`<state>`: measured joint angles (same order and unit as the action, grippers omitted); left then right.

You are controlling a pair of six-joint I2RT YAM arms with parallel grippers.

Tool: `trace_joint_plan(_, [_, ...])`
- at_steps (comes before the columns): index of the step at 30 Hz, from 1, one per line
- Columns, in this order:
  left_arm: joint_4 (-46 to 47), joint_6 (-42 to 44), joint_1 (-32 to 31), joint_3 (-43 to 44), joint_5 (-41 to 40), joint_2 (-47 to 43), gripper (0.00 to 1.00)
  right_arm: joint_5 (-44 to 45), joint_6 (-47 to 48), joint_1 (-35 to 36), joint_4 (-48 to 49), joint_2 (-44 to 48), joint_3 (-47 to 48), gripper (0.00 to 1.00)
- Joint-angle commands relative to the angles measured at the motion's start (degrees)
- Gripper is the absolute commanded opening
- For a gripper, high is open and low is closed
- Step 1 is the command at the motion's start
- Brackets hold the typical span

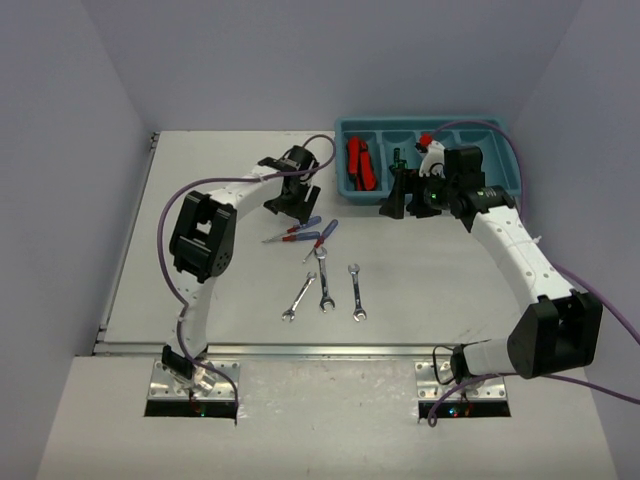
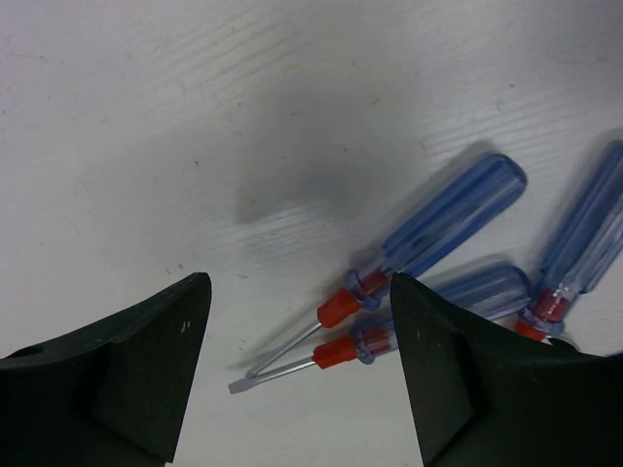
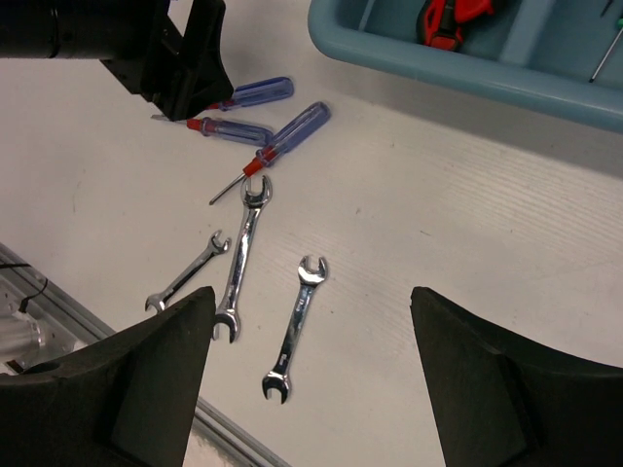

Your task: Sort the tools into containers

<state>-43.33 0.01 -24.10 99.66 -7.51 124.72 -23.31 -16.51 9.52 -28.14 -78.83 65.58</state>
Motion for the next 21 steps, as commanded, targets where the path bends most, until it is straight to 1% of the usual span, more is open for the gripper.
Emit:
trace_joint_plan(1, [2.8,2.9,1.3,0.9,6.4,-0.2,0.70,-3.0,-0.5,0.0,3.6,1.3,0.0,0.81])
trace_joint_plan(5, [3.7,1.5,1.4,1.0,8.8,0.6,0.67,-3.2,-0.6,0.1,3.5,1.6,-0.2,0.81])
trace_joint_plan(9, [4.6,0.6,1.4,0.5,8.5,0.9,0.65,-3.1,-0.5,0.0,3.6,1.8,-0.3,0.81])
trace_joint_plan(11, [5.0,-1.5,1.4,0.4,8.3,0.6,0.64,-3.5,-0.5,0.1,3.7,1.8,-0.4,0.81])
trace_joint_plan(14, [7.2,-1.9,1.4,-0.7,9.8,-1.0,0.64,-3.9,-0.5,0.0,3.8,1.4,-0.5,0.81])
trace_joint_plan(18, [7.4,-2.0,1.4,-0.7,12.6,-0.6,0.63,-4.2,-0.5,0.1,3.7,1.2,-0.5,0.81])
trace_joint_plan(21, [7.2,-2.1,1.3,-0.9,12.0,0.4,0.59,-4.5,-0.3,0.2,3.6,1.3,-0.4,0.81])
